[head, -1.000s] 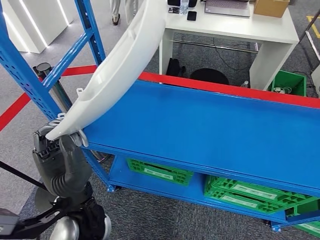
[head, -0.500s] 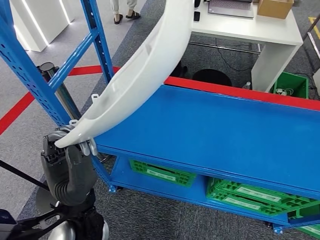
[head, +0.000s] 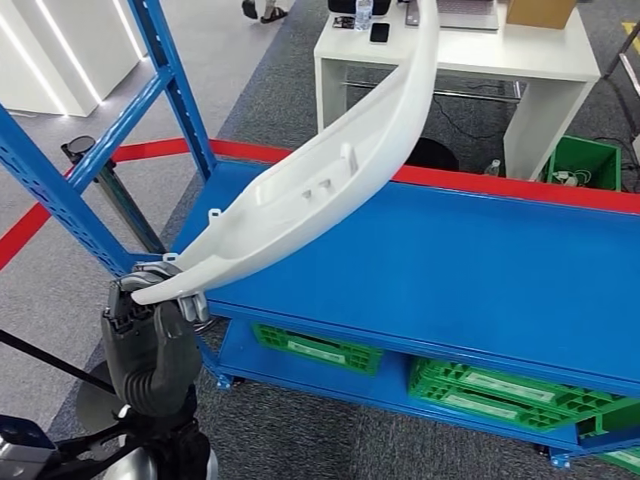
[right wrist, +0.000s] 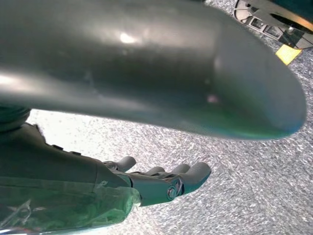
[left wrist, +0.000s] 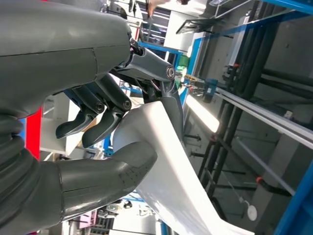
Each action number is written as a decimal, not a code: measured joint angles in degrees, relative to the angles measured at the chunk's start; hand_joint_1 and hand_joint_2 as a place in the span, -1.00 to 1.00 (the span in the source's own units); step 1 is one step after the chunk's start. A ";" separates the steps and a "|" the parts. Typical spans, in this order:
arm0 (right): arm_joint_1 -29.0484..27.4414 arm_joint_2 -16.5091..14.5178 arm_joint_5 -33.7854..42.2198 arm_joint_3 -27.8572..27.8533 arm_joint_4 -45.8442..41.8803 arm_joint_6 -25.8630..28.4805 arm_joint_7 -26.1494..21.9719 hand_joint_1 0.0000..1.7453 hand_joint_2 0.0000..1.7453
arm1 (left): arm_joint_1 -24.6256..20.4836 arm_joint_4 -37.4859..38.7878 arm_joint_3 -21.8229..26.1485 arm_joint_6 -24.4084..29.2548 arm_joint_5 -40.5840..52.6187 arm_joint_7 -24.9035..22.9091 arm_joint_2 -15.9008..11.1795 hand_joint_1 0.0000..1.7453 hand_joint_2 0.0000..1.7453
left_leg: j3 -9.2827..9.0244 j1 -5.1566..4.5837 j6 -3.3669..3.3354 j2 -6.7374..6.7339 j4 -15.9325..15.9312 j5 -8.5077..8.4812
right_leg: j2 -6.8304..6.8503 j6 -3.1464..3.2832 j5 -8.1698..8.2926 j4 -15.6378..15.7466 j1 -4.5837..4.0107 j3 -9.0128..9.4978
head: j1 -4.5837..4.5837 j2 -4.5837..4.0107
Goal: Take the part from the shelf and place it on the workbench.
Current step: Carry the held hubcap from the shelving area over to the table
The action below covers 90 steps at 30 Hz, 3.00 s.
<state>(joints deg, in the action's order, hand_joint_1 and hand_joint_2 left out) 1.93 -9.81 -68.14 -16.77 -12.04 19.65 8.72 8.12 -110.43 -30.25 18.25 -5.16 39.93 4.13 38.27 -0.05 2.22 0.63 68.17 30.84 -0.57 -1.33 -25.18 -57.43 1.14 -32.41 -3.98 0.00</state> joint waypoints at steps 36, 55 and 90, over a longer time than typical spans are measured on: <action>0.25 -0.04 -0.23 -0.26 0.01 -0.25 -0.40 -1.00 -1.00 | -0.16 1.66 -0.09 -1.56 0.36 0.00 -0.69 1.00 1.00 | -2.54 0.69 0.39 -0.11 -4.40 -4.04 | -0.12 -0.30 -0.01 -0.07 -0.13 0.07 | -0.15 0.00; 0.49 -0.02 -1.05 -1.44 0.02 -1.34 2.02 -1.00 -1.00 | -0.44 1.88 -0.09 -2.75 -0.59 0.00 -0.61 1.00 1.00 | -5.93 -0.03 -2.27 0.23 -11.92 -6.18 | -0.05 -2.84 1.02 1.97 0.19 0.85 | 0.46 0.00; 0.41 -0.04 -0.86 -2.39 0.02 -0.84 2.78 -1.00 -1.00 | -0.38 3.68 -0.11 -3.37 -1.24 -2.42 -1.01 1.00 1.00 | -5.92 0.12 -1.95 0.22 -11.96 -6.38 | -0.05 -2.59 0.84 1.34 0.02 0.49 | 0.46 0.00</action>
<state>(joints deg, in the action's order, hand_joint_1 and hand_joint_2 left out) 2.34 -9.86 -69.00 -19.16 -12.02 18.81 11.50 7.74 -106.75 -30.36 14.88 -6.40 37.51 3.12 32.35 0.07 0.27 0.85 56.21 24.46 -0.62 -3.92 -24.35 -56.09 1.16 -31.92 -3.52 0.00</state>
